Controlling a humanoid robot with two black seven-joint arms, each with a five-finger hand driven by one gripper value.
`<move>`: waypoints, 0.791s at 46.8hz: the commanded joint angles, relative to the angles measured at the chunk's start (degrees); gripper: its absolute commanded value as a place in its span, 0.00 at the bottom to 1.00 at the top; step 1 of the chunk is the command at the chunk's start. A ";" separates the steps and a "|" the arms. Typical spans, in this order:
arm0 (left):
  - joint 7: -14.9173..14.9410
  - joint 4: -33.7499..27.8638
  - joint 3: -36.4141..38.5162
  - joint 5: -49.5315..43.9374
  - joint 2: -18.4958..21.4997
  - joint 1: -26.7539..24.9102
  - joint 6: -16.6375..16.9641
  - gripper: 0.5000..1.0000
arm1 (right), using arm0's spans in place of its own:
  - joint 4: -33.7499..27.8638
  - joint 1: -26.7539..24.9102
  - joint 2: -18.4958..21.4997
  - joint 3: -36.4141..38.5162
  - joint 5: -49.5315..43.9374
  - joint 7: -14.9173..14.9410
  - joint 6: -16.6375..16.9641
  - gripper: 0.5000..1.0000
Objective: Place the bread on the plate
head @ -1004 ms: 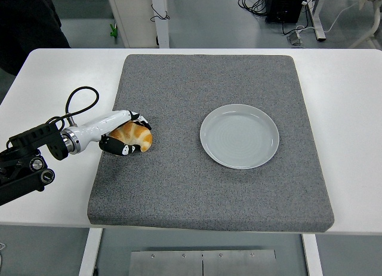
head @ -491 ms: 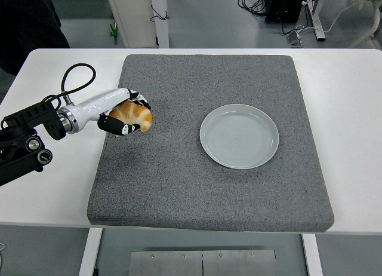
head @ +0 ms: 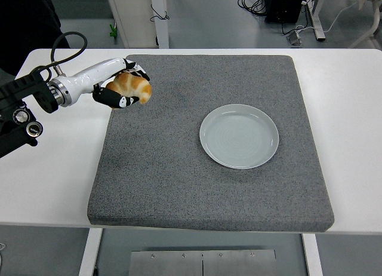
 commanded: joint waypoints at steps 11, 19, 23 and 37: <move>1.29 0.72 -2.02 -0.20 -0.77 -5.14 -2.30 0.00 | -0.01 0.01 0.00 -0.01 0.00 0.00 0.00 1.00; 1.47 2.04 -1.93 0.15 -4.02 -7.87 -2.65 0.00 | -0.01 0.01 0.00 -0.01 0.00 0.00 0.00 1.00; 1.65 3.53 -1.67 0.59 -6.65 -9.45 -2.74 0.00 | -0.01 0.01 0.00 -0.01 0.00 0.00 0.00 1.00; 1.56 10.47 -0.78 1.47 -16.93 -12.09 -2.74 0.00 | -0.01 0.01 0.00 -0.01 0.00 0.00 0.00 1.00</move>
